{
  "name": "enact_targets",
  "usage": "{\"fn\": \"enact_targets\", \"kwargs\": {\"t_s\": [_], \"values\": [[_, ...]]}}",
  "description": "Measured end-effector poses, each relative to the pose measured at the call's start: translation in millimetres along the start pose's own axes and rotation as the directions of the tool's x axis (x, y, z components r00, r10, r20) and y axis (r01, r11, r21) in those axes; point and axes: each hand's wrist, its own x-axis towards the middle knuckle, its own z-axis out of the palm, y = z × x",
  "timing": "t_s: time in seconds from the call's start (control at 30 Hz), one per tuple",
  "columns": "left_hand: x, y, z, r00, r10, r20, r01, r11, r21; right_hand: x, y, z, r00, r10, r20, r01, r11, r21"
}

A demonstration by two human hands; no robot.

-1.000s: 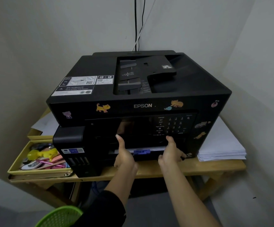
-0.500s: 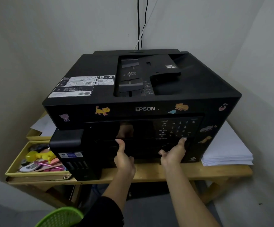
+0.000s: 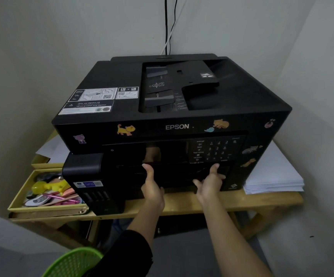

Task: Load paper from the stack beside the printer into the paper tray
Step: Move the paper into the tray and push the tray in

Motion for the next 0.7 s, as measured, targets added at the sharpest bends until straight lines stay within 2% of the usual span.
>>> {"fn": "enact_targets", "kwargs": {"t_s": [0.1, 0.17, 0.27, 0.37, 0.43, 0.5, 0.63, 0.7], "values": [[-4.2, 4.0, -10.6, 0.998, -0.055, -0.029, 0.059, 0.978, 0.199, -6.0, 5.6, -7.0, 0.991, -0.109, -0.08, 0.078, 0.944, -0.321], [-7.7, 0.4, -18.7, 0.997, -0.053, -0.057, 0.071, 0.912, 0.404, -9.6, 10.0, -15.2, 0.974, -0.177, -0.141, 0.1, 0.895, -0.434], [-14.4, -19.2, -27.9, 0.999, -0.047, -0.009, 0.038, 0.668, 0.743, -16.4, 16.6, -29.5, 0.96, -0.203, -0.193, 0.083, 0.864, -0.497], [-17.4, -38.4, -28.6, 0.991, -0.124, 0.059, -0.002, 0.416, 0.909, -18.9, 24.3, -46.9, 0.952, -0.262, -0.159, 0.099, 0.754, -0.649], [-16.3, -44.1, -19.4, 0.968, -0.199, 0.151, -0.096, 0.26, 0.961, -15.4, 21.5, -56.7, 0.935, -0.33, -0.127, 0.139, 0.673, -0.727], [-14.7, -46.5, -1.5, 0.931, -0.259, 0.257, -0.217, 0.173, 0.961, -8.1, 9.8, -64.1, 0.914, -0.39, -0.112, 0.175, 0.628, -0.758], [-16.6, -59.6, 48.4, 0.832, -0.334, 0.443, -0.45, 0.061, 0.891, 10.2, -24.8, -82.8, 0.856, -0.508, -0.097, 0.239, 0.555, -0.797], [-25.2, -75.1, 78.2, 0.787, -0.343, 0.514, -0.527, 0.06, 0.848, 23.3, -48.5, -96.3, 0.82, -0.563, -0.108, 0.241, 0.51, -0.826]]}}
